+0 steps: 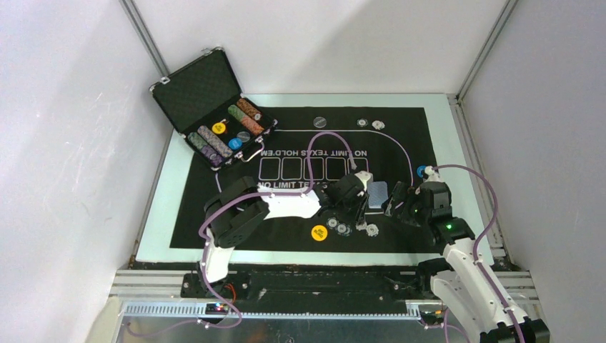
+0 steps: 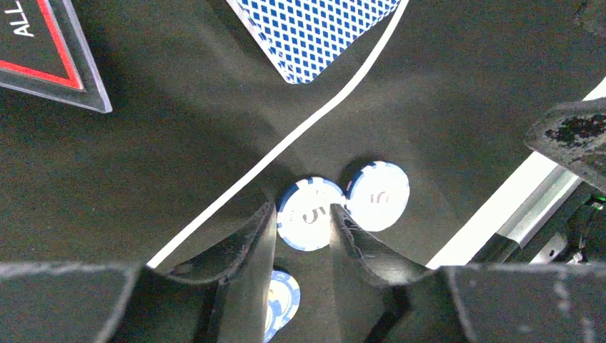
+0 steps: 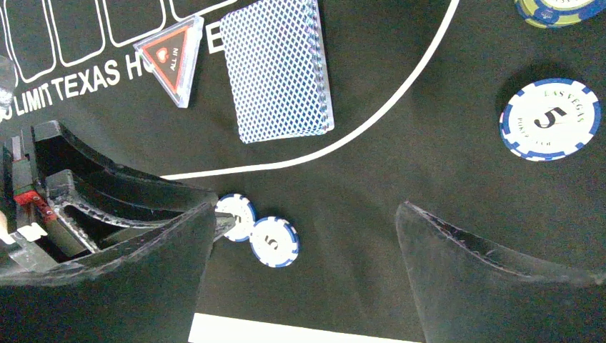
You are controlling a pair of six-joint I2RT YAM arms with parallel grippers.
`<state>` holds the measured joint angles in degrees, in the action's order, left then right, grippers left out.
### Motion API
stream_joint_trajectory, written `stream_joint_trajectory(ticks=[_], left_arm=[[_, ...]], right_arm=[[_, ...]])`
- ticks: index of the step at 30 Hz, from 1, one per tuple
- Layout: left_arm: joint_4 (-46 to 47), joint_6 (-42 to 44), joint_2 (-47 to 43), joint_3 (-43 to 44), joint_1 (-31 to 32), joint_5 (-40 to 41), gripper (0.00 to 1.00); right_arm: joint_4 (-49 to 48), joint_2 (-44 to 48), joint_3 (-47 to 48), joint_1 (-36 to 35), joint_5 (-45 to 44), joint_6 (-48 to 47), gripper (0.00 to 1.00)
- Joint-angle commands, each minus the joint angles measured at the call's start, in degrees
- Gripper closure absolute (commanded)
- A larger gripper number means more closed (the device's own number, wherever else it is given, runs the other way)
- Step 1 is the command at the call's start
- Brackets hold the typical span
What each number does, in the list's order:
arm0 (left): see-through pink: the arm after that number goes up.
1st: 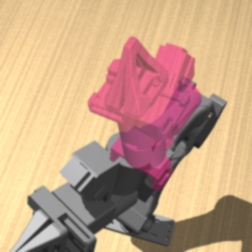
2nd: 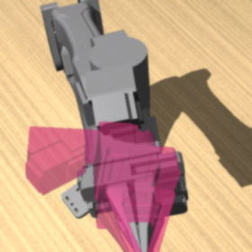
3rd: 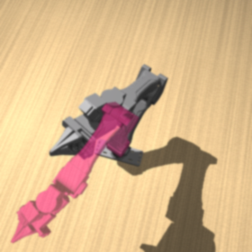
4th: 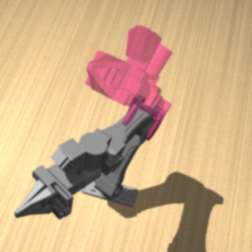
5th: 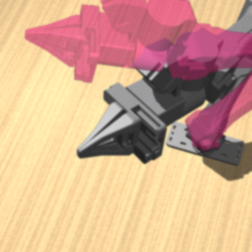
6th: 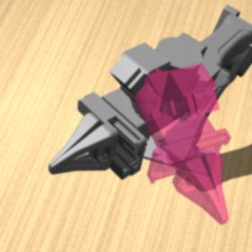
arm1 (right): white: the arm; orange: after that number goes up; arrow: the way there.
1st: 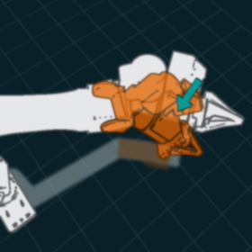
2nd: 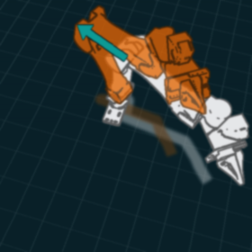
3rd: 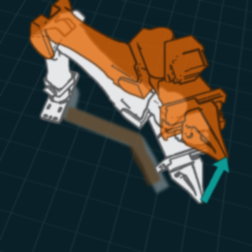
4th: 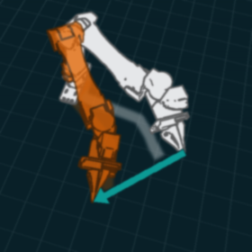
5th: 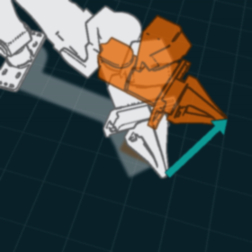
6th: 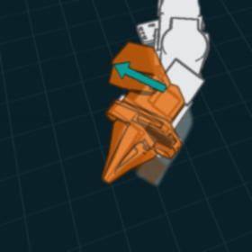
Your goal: Distribute texas hold em gaming equipment
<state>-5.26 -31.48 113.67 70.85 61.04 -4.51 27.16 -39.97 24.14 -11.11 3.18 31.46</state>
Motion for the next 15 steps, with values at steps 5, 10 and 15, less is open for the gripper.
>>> stream_joint_trajectory(ticks=[5, 10, 15], left_arm=[[-0.34, 0.67, -6.60, -0.95, -0.06, 0.77, 0.46], [-0.94, 3.49, -16.71, -2.98, -1.45, 8.74, 0.17], [-3.98, 3.20, -34.51, -11.23, -5.01, 24.20, 0.00]], right_arm=[[-1.52, 0.95, 0.21, 0.21, -0.73, 0.12, 0.00], [-1.67, 3.69, 1.09, 0.19, -0.15, -1.10, 0.00], [-1.86, 8.30, 2.04, 0.43, 0.58, 1.50, 0.00]])
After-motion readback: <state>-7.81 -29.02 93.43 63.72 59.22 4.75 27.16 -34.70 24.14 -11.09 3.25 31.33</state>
